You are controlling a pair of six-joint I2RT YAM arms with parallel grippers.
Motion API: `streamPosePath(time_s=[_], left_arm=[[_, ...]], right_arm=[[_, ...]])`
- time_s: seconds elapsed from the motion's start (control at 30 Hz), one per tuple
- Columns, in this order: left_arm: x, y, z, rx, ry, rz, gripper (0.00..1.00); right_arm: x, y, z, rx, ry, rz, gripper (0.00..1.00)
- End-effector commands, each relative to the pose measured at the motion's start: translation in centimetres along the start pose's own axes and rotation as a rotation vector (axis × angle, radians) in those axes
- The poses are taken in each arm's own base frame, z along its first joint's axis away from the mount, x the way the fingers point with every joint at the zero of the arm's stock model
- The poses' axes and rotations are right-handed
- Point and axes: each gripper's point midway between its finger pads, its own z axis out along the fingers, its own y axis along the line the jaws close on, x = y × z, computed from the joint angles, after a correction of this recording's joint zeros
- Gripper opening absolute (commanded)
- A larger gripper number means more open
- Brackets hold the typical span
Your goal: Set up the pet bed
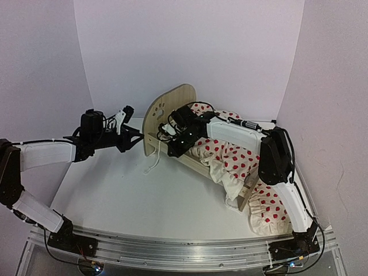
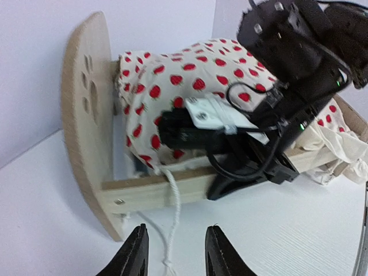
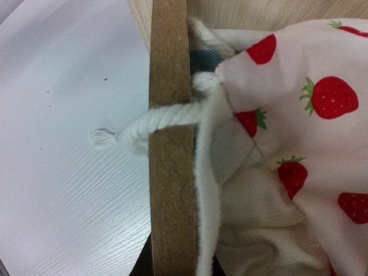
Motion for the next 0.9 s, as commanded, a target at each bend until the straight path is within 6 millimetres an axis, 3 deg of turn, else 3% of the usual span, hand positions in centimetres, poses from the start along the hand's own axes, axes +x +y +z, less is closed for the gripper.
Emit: streamPosePath(time_s=[0.0,0.07,0.2,0.33,0.57,0.63,0.73,0.87], left_arm=[[2.9,-1.8,1.8,0.022,0.036,-0.048,0.36],[3.8,-1.3,3.1,-0.003,0.045,-0.022,0.40],[5.8,1.7,5.9,-0.113,0.087,-0.033,0.47],[6.3,3.1,7.3,-0.159,0.042,-0.017,0.52],[3.7,2.5,9.9,-0.140,-0.103,0.148,0.60],[3.1,3.2,10.5,-0.197,-0.126,0.180,0.60],[3.0,5.5,11.3,-0.303,-0.114,0.093,0.60],[3.6,6.4,11.1,-0.305,-0.088,-0.122,0.57]], right_arm=[[-15.9,2.1,-16.6,-0.068,-0.611,0.004,0.00],[-16.6,2.3,-17.9,-0.073,-0.650,-0.004,0.00],[-18.1,2.8,-20.9,-0.083,-0.721,-0.022,0.00],[-18.2,2.8,-22.3,-0.080,-0.743,-0.025,0.00],[-18.4,3.5,-24.7,-0.103,-0.785,-0.032,0.00],[-18.5,3.6,-25.4,-0.109,-0.801,-0.030,0.00],[-18.9,3.8,-26.8,-0.107,-0.834,-0.039,0.00],[-19.2,3.7,-28.0,-0.086,-0.863,-0.052,0.00]])
